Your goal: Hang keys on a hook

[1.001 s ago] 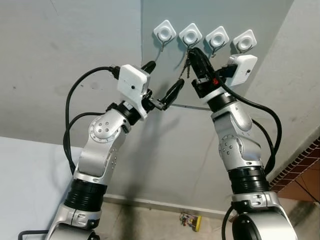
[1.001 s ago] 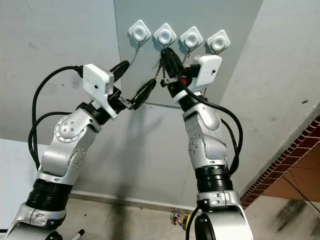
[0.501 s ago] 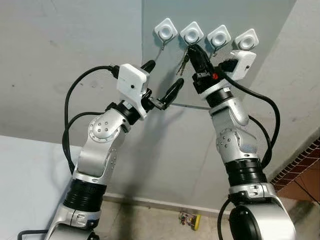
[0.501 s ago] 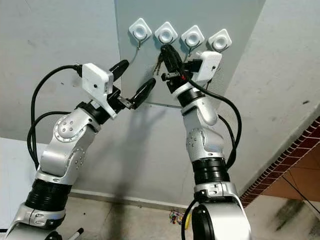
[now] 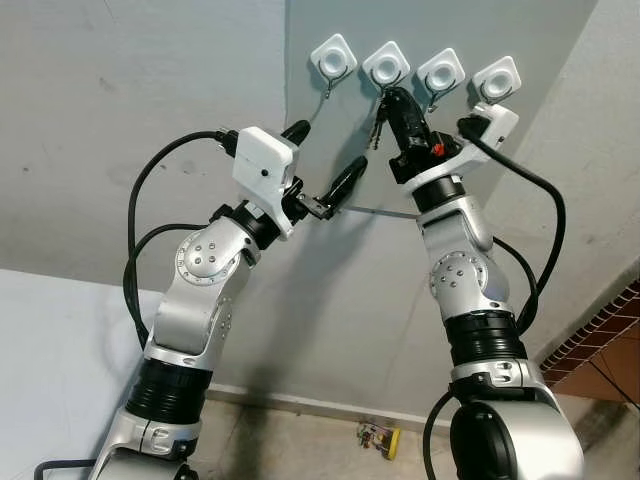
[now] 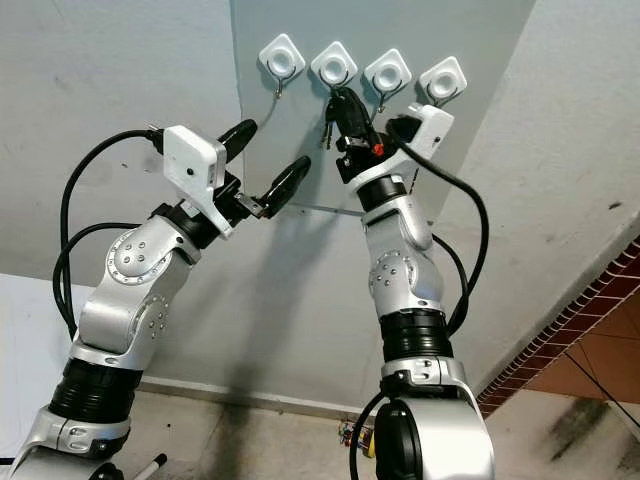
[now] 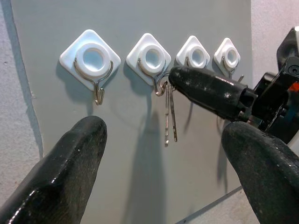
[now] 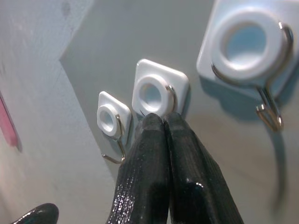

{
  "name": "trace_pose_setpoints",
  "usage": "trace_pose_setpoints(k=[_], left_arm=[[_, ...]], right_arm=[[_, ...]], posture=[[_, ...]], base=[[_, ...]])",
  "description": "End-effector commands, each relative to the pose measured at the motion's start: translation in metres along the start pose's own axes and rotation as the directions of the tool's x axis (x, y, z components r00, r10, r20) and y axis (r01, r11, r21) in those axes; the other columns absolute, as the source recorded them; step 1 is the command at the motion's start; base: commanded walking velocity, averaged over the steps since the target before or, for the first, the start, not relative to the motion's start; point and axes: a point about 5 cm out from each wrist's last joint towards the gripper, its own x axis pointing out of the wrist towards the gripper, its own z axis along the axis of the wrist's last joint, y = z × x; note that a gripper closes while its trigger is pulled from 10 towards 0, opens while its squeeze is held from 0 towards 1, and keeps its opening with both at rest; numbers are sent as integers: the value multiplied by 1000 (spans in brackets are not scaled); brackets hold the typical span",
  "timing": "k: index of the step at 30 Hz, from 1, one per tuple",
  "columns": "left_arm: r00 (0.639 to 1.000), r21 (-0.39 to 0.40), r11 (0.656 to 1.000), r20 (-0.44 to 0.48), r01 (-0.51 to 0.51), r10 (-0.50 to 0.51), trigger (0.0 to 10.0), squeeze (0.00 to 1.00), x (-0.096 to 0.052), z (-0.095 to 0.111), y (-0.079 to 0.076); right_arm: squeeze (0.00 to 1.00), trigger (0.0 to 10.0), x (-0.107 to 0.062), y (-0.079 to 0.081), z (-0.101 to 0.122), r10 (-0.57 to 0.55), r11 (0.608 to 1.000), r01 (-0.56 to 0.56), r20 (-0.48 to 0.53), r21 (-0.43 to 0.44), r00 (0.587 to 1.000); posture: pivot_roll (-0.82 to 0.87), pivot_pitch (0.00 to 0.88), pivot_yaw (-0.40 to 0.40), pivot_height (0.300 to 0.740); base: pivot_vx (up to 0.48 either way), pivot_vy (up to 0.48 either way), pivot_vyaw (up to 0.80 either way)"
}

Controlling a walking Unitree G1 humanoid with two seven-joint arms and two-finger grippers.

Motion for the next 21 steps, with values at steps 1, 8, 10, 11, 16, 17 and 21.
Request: trace_pose_setpoints(k=[1, 8, 10, 11, 16, 17, 21], left_arm=[[1000, 4, 1000, 3, -1, 1, 10000, 0, 0, 2, -1], [1000, 5, 1000, 4, -1, 1, 10000, 0, 0, 3, -1], [1000, 4, 1000, 4, -4, 4, 10000, 0, 0, 3, -1], [1000, 4, 1000, 4, -5, 5, 10000, 0, 0, 3, -1], [1000, 4, 1000, 3, -7, 7, 10000, 0, 0, 3, 0], [1000, 4, 1000, 3, -7, 7, 10000, 0, 0, 3, 0], [1000, 11, 1000, 4, -14, 14, 10000, 0, -1, 3, 0]], right_arm=[[0, 10000, -1, -1, 3, -2, 999, 1, 22, 42, 1000], [0, 10000, -9, -6, -3, -45, 990, 43, 10, 131, 999], [0, 10000, -12, -7, -7, -56, 989, 55, -2, 140, 998], [0, 10000, -13, -7, -7, -58, 988, 58, -4, 143, 998], [1000, 10000, -20, -9, -10, -66, 987, 66, -5, 148, 998], [1000, 10000, -21, -9, -11, -65, 987, 65, -6, 146, 998], [1000, 10000, -29, -8, -10, -56, 996, 55, 15, 75, 998]], posture=[[-51, 30, -60, 740], [-55, 35, -56, 740], [-55, 35, -56, 740], [-55, 35, -56, 740], [-55, 35, -56, 740], [-55, 35, -56, 740], [-46, 31, -58, 740]], base=[[0, 0, 0], [0, 0, 0], [0, 0, 0], [0, 0, 0], [0, 0, 0], [0, 0, 0], [0, 0, 0]])
